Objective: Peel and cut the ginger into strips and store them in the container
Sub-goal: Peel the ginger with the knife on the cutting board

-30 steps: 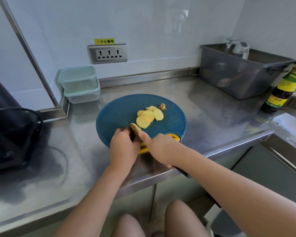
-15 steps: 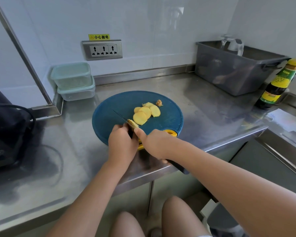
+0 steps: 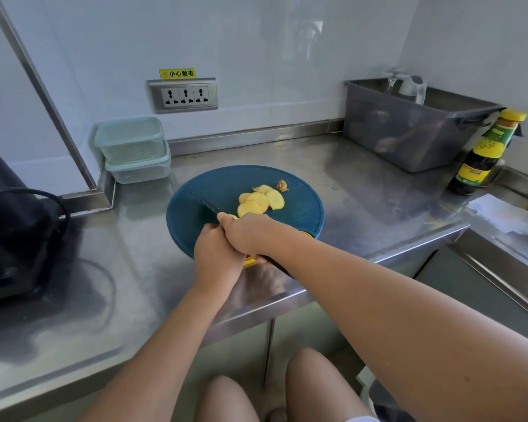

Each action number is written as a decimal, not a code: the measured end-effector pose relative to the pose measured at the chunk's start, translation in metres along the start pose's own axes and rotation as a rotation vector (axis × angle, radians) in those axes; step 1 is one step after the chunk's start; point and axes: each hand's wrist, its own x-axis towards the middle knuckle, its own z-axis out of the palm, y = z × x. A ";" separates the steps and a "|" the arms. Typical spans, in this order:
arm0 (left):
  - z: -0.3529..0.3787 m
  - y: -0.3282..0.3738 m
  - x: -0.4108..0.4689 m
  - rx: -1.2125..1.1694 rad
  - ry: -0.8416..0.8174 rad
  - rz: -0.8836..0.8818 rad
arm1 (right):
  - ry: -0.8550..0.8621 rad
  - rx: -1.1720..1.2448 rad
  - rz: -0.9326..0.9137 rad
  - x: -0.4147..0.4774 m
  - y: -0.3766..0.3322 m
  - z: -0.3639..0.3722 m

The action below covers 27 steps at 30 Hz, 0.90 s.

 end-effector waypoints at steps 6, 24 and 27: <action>0.006 0.000 -0.003 0.063 -0.035 0.083 | 0.073 0.153 -0.010 -0.021 0.037 -0.010; -0.004 -0.004 -0.008 0.008 0.114 0.044 | -0.364 0.329 0.089 -0.011 0.049 -0.026; -0.004 -0.007 -0.005 0.002 0.091 0.063 | -0.358 0.293 0.098 -0.010 0.047 -0.023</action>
